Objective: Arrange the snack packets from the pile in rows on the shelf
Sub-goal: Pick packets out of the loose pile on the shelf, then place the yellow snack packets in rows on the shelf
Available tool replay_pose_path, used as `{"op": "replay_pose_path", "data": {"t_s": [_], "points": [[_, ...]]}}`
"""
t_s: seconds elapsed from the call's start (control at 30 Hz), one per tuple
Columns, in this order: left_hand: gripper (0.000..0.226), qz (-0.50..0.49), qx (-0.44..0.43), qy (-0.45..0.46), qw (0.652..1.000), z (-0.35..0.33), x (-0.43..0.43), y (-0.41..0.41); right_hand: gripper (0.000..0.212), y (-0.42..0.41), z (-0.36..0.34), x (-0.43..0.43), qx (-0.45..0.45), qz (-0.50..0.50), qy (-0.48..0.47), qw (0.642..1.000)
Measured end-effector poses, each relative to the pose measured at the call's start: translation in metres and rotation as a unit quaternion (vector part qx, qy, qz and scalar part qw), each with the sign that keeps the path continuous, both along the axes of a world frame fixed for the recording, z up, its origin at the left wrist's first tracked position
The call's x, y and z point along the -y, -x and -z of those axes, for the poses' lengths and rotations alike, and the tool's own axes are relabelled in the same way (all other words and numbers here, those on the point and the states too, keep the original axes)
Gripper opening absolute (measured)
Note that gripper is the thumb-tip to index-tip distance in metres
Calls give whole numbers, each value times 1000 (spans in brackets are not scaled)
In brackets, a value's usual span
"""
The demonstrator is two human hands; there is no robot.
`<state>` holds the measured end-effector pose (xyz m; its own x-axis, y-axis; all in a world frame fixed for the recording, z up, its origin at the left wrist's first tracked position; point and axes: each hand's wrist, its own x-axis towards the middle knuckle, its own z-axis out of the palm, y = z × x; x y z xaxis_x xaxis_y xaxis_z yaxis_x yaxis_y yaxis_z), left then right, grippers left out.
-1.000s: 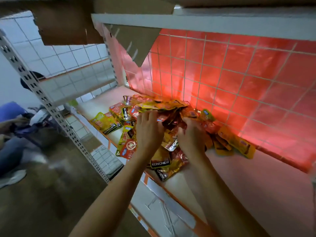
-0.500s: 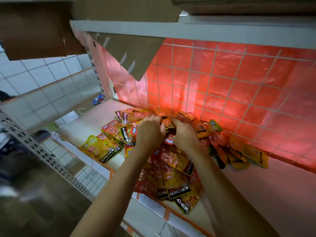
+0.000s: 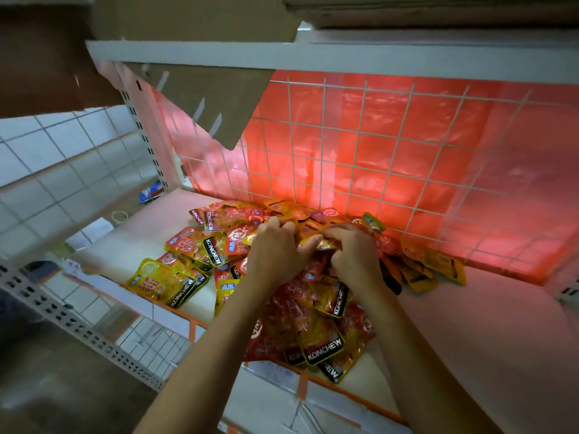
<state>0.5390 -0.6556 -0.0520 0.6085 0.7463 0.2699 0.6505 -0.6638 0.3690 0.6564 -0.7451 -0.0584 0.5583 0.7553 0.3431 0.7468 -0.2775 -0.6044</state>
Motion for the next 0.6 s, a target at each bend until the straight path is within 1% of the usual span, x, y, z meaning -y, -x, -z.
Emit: {"op": "replay_pose_path", "data": {"t_s": [0.13,0.23,0.3,0.37,0.43,0.5,0.6], "points": [[37,-14,26,8,1000,2,15,-8,55,-2,2,20,5,42,6,999],[35,-48,34,13,998,5,25,-13,51,-5,5,37,8,94,-24,995],[36,-40,33,-2,999,4,31,-16,51,-8,7,49,-34,111,-55,992],[35,-22,52,-8,998,1,36,-19,55,-12,10,59,-87,112,-58,988],[34,-14,78,-14,997,-1,45,-24,55,-17,13,67,-116,99,-50,987],[31,-5,96,-35,995,1,57,-30,54,-19,14,75,-149,87,-71,982],[30,36,119,-62,990,2,71,-42,57,-23,15,91,-200,65,-105,972]]}}
